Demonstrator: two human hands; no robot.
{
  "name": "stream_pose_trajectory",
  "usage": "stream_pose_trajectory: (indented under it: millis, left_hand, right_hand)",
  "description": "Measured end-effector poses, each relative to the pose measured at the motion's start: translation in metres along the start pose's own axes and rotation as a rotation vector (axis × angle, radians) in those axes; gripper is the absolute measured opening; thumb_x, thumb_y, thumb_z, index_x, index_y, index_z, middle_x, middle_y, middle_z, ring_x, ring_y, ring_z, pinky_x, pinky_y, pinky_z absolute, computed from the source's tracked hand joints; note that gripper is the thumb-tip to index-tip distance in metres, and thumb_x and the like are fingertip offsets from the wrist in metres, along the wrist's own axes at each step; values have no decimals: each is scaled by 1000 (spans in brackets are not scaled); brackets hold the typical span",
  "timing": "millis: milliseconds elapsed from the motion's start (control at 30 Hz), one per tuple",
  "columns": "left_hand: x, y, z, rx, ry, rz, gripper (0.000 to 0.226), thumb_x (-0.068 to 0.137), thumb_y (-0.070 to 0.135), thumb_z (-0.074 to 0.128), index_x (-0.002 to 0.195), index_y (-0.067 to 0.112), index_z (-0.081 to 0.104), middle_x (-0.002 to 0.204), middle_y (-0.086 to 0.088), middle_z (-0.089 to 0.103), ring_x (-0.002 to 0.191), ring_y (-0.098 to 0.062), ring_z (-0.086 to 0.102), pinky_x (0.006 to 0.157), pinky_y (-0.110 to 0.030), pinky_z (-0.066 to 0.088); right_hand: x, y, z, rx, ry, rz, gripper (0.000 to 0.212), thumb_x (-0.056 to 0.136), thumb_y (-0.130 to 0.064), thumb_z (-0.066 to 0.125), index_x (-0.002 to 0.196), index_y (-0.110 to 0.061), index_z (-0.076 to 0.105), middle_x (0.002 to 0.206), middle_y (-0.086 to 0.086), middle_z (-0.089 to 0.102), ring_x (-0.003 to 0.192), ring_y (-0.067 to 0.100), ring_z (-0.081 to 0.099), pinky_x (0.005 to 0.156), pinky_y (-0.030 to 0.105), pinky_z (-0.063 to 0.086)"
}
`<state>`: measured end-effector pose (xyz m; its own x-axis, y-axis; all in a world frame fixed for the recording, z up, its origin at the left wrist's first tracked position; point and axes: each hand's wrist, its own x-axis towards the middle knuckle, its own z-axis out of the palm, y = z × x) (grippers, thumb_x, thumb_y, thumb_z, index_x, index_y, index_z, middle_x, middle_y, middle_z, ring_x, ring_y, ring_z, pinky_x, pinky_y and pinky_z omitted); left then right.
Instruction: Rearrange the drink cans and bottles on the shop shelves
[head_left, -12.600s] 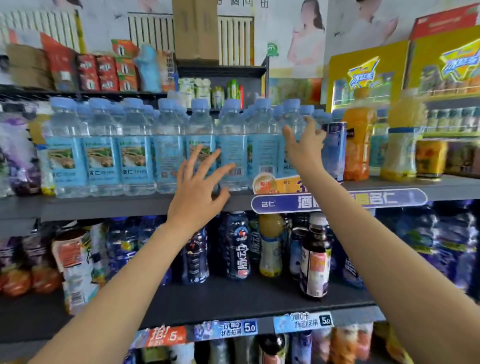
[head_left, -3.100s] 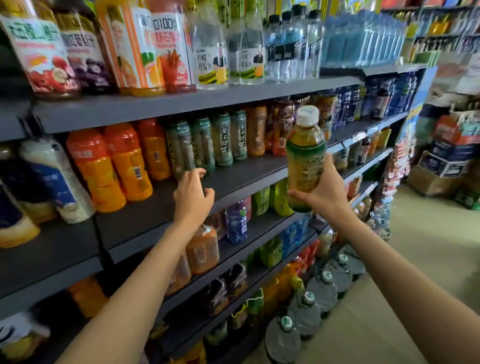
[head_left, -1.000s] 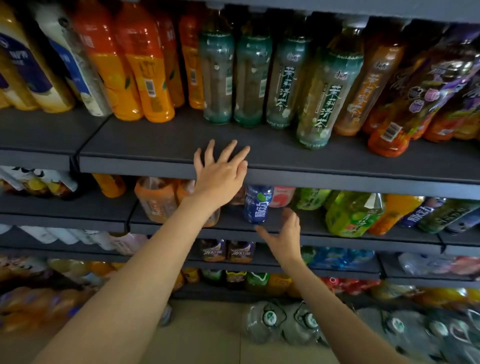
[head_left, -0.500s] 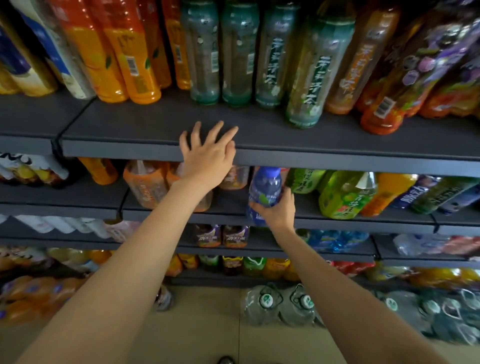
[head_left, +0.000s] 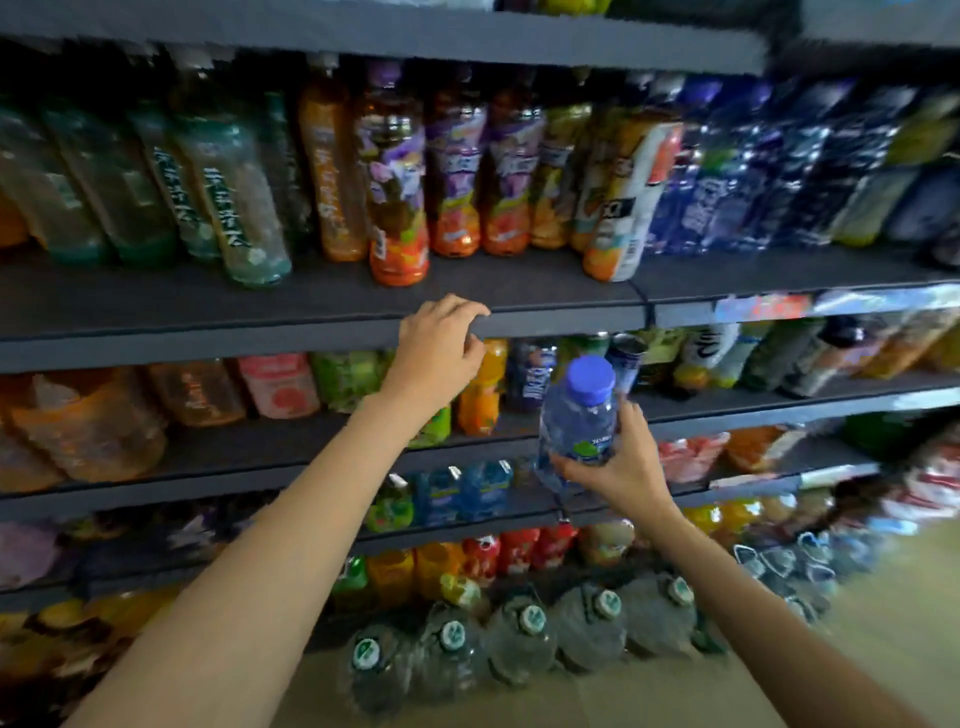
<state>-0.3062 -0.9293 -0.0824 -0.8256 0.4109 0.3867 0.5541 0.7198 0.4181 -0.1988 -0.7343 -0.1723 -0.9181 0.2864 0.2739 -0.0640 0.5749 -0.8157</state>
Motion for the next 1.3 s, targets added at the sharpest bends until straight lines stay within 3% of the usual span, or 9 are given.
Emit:
stream_pose_trajectory:
  millis: [67,167,367,600,833,1067,1300]
  left_hand:
    - [10,41,25,5,-39,-19,37,89,10,50,124,15,55,126,-6,53,115,-30,45,96,-40,32]
    - [28,84,44,49,-108,-56,40,91,17,50,130,20,49,133,-4,46,121,-28,41,97,-40,31]
    - [58,122,61,94,-222,-107,48,94,19,49,140,17,36,142,-6,39,129,-27,37,104,-38,31]
    - [92,139,89,25,-167,-11,45,92,10,45,137,12,42,140,-5,44,128,-23,38,101,-32,31]
    - [154,172,130,-46,-187,112,47,94,9,43,140,11,37,144,-4,39,131,-21,35,104,-29,28]
    - [193,191,153,-30,-164,130,50,94,12,45,142,16,35,149,-2,29,134,-23,29,107,-32,27]
    - [224,220,188,-15,-5,-3,46,92,12,49,137,15,42,137,-6,37,124,-27,36,102,-37,34]
  right_hand:
    - [9,14,-55,-6,105,-1,62,57,-26,88,102,-20,45,104,11,50,100,26,53,82,44,48]
    - [32,16,-124,2,267,-23,65,53,-48,81,102,-24,45,105,12,53,101,29,56,84,43,49]
    - [98,1,-195,49,486,-122,62,66,-24,84,111,-5,46,107,6,45,107,27,51,87,34,45]
    - [181,11,-196,-32,403,-29,69,72,-27,80,124,-1,42,121,16,42,100,14,40,77,11,29]
    - [238,41,-216,-67,436,159,77,79,-39,72,135,-2,34,133,16,33,115,31,44,88,32,37]
    - [266,80,-264,-84,515,226,71,82,-36,69,134,-1,35,137,18,31,119,31,43,91,33,36]
    - [291,121,-306,-278,412,196,78,80,-42,69,137,-2,35,130,22,41,120,39,41,99,45,37]
